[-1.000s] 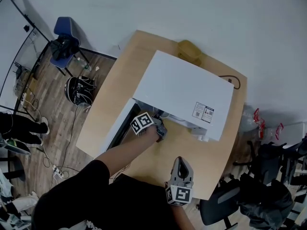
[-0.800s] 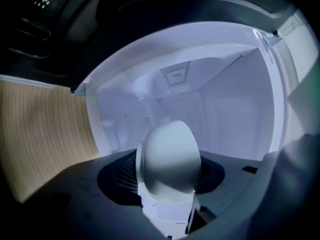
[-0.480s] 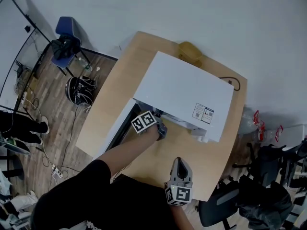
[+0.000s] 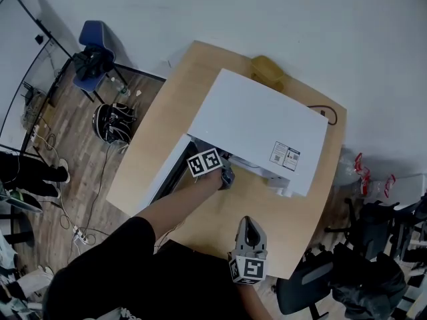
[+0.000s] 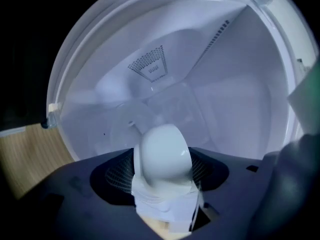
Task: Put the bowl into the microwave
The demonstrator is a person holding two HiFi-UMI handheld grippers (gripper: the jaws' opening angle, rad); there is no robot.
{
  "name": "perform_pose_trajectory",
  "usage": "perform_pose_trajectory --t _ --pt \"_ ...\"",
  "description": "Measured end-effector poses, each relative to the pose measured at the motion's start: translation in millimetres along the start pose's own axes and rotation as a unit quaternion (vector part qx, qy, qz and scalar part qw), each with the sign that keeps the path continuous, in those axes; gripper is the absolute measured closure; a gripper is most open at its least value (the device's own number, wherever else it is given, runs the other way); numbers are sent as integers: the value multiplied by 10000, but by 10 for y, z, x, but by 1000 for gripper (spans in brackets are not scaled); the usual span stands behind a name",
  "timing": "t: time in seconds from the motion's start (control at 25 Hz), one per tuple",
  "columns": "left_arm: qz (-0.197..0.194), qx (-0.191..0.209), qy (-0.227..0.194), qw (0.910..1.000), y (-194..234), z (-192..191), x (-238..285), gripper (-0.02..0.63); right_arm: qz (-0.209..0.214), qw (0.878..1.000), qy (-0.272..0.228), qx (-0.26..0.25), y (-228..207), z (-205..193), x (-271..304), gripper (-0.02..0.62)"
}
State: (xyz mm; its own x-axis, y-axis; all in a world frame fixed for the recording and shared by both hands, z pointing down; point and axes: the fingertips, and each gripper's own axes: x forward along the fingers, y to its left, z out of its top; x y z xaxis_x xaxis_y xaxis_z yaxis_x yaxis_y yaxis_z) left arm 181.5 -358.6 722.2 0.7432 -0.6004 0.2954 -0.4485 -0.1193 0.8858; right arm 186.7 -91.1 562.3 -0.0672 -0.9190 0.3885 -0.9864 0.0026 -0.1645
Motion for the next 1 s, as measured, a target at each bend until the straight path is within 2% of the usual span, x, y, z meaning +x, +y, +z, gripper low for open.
perform_pose_trajectory --t 0.08,0.2,0.36,0.52,0.68,0.88,1.0 --pt "140 414 58 9990 15 -4 -12 317 14 10000 -15 92 -12 7 8 535" --pt "304 792 59 9964 45 17 -40 314 -15 9999 -30 128 -36 20 -2 535" --pt "563 1430 91 9881 87 56 -41 301 -75 9996 -11 279 -70 13 -22 535" --pt "636 1632 162 9844 50 70 19 268 -140 9975 -21 686 -102 24 -48 535" --pt "876 2146 242 9725 75 87 11 262 -89 9975 -42 693 -58 30 -46 535" --pt "891 2277 276 9692 99 60 -2 259 167 9965 149 800 5 -73 -33 535" --pt "1012 2580 339 9602 128 61 -20 254 256 9958 268 832 -15 -129 -29 535"
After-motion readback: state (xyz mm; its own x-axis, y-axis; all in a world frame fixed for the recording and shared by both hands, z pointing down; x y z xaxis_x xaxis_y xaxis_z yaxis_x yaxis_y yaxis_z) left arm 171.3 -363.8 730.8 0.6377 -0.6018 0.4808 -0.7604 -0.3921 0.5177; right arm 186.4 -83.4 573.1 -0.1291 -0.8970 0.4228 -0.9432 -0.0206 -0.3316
